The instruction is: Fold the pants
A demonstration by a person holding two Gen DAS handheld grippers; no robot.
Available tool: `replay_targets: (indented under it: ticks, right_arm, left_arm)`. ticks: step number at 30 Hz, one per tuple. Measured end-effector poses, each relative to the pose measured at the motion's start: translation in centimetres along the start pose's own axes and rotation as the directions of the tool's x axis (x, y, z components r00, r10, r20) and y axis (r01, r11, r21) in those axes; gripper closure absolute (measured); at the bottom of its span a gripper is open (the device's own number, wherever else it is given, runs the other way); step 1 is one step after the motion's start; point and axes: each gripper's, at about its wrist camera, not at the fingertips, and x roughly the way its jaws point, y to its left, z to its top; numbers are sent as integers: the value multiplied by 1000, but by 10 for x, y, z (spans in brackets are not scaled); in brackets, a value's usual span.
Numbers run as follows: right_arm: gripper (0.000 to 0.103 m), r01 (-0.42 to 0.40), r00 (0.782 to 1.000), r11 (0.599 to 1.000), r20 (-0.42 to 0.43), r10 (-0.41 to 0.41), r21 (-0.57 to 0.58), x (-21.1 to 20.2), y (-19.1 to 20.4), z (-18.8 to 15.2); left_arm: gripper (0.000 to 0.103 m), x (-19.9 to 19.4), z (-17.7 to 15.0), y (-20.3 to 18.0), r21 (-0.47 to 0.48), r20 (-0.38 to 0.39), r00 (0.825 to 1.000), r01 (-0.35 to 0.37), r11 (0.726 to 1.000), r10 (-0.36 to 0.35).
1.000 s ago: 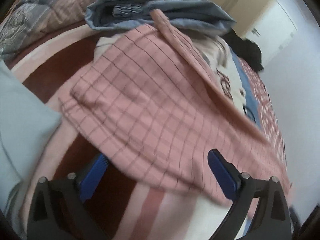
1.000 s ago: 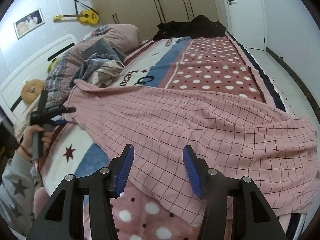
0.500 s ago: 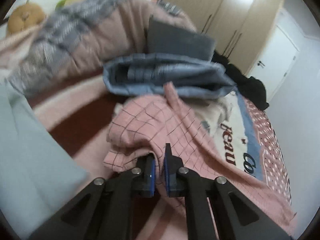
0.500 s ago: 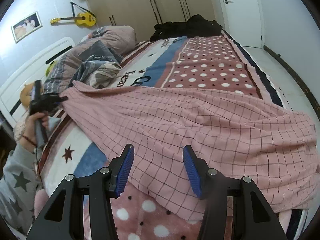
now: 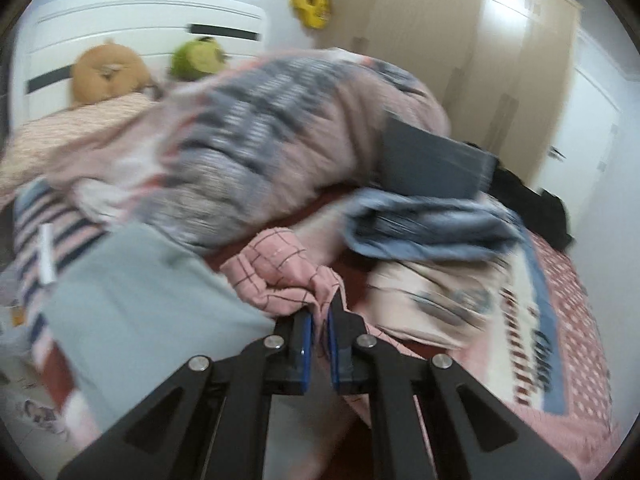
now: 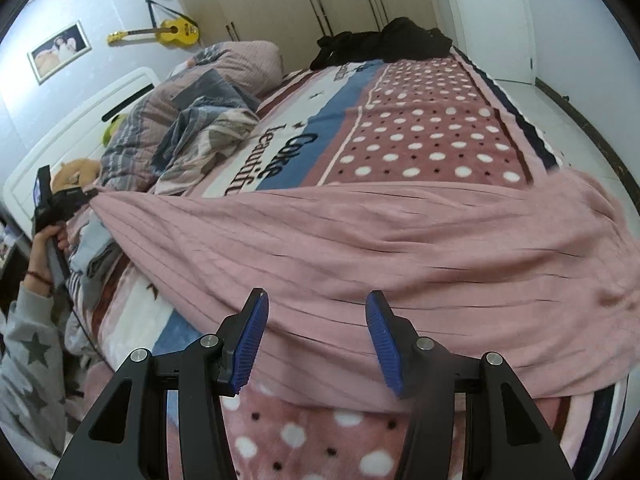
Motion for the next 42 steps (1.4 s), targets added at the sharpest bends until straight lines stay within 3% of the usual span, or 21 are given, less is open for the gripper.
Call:
replay_targets:
  ticks: [3,4,8,14,17,21,25,29,34,36,38,40,42]
  right_arm:
    - [57,-4,1000,1000,-18,4,-9,2,4,-5]
    - [57,-4,1000,1000,-23,3,-10,3,5,-6]
    - [57,1,999,1000,-37,-1,-9,9,9,-8]
    - [57,-4,1000,1000,-19,3,-21,7,17,-3]
    - [57,2,1000,1000,-3,-2,-18,3,16,0]
    - [57,4,1000,1000,2,-4,0,1,11,0]
    - [57,-2,1000,1000,-9,2,14,3,7,-5]
    - [57,2,1000,1000,-16,-1,26,3,2,-11]
    - [57,-3,1000,999,-26,4,37,3,-4,-14]
    - [57,-4,1000,999,-26,5,31,4,-2,-13]
    - [57,-13,1000,1000,-19,13,22,2,2,-10]
    - [55,-31,1000,999,-6,31,10,0,8,-4]
    - [46,-56,998,998,10,56,-5,-1,17,2]
  left_arm:
    - [98,1,9,27,-1,-4,997,-82,997,82]
    - [98,0,11,33,-4,-11,997,-71,997,71]
    - [98,-14,9,27,20,2,1000,9,1000,-9]
    - [98,-52,4,-46,137,40,978,196,971,-203]
    - [98,-75,-12,-100,227,30,944,313,922,-328]
    - [99,-95,-56,-178,353,-59,884,453,819,-464]
    - [98,-95,-115,-239,437,-189,828,552,710,-527]
    - [98,-80,-176,-270,468,-348,781,624,626,-518]
    - [97,-73,-208,-274,502,-435,762,648,573,-480]
    - [89,-75,-208,-266,476,-467,734,678,560,-492]
    - [57,-83,-204,-253,457,-472,715,699,550,-516]
    - [47,-98,-197,-236,478,-441,722,692,542,-533]
    - [46,-105,-188,-220,498,-412,743,669,552,-528]
